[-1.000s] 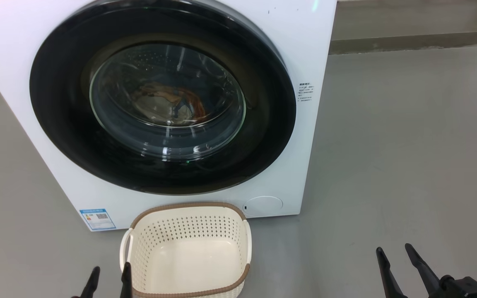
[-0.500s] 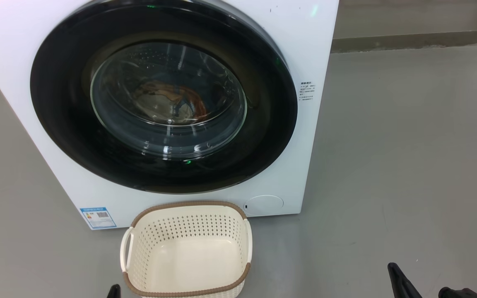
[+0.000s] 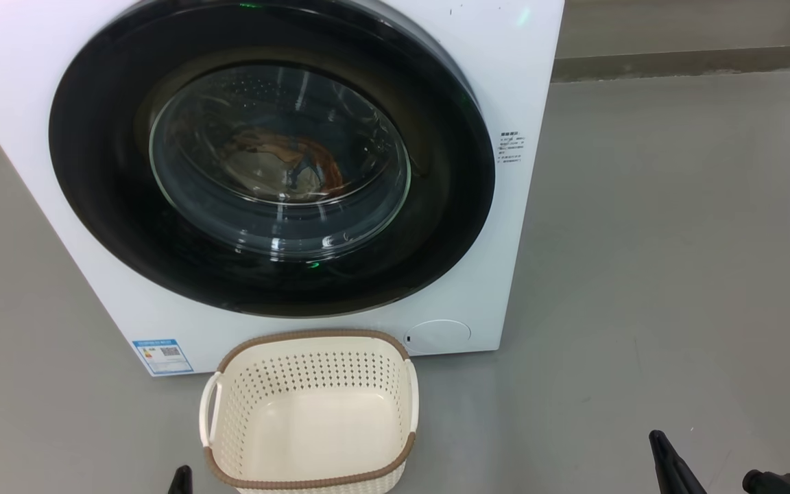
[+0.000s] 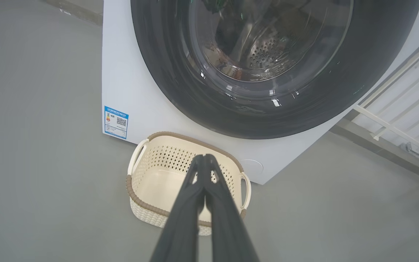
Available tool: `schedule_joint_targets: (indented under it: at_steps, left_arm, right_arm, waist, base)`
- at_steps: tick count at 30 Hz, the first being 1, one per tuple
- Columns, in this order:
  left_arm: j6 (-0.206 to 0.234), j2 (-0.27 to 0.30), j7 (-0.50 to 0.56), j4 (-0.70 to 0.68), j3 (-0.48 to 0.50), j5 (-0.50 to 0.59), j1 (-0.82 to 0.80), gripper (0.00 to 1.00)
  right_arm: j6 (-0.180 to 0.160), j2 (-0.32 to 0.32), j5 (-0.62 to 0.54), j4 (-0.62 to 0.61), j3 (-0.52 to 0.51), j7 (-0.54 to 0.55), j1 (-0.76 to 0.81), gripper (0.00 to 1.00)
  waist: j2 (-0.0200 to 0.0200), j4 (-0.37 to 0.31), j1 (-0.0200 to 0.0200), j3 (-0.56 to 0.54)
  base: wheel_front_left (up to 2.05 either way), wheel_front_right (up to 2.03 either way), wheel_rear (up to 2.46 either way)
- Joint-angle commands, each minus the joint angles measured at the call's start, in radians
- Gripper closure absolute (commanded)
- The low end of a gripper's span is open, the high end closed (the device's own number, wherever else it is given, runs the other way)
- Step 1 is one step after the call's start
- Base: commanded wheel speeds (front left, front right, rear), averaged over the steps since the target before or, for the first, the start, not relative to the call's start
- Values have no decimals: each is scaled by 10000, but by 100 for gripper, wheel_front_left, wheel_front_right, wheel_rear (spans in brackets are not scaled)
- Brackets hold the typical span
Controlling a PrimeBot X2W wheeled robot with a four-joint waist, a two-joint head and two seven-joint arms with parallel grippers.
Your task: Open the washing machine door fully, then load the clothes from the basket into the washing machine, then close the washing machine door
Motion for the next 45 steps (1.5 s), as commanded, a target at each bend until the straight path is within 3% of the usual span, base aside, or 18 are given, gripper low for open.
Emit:
schedule_joint_targets:
  at_steps: [1, 45]
  left_arm:
    - [-38, 111, 70, -217, 179, -358, -431, 100]
    - [-108, 182, 1332, -234, 791, -4815, -1225, 100]
  right_arm:
    - [-17, -33, 345, -192, -56, 68, -459, 100]
    - [-40, 109, 5038, 48, -417, 1329, -1338, 100]
  waist:
    - [0, 5, -2, 10]
    - [0, 105, -2, 246]
  base:
    - [0, 0, 0]
    - [0, 0, 0]
